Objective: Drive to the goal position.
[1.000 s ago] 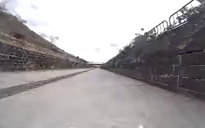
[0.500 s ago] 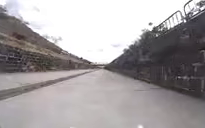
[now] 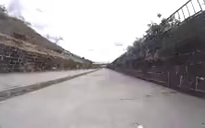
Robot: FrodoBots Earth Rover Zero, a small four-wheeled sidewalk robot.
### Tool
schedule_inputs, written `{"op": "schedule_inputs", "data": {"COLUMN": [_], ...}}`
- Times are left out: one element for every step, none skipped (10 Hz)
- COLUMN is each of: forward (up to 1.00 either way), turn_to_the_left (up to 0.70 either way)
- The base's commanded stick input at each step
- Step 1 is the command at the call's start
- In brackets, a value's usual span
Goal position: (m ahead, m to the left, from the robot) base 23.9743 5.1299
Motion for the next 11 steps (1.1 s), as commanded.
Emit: {"op": "schedule_inputs", "data": {"forward": [1.00, 1.00, 1.00, 1.00, 1.00, 1.00, 1.00, 1.00, 1.00, 1.00, 1.00], "turn_to_the_left": [0.00, 0.00, 0.00, 0.00, 0.00, 0.00, 0.00, 0.00, 0.00, 0.00, 0.00]}}
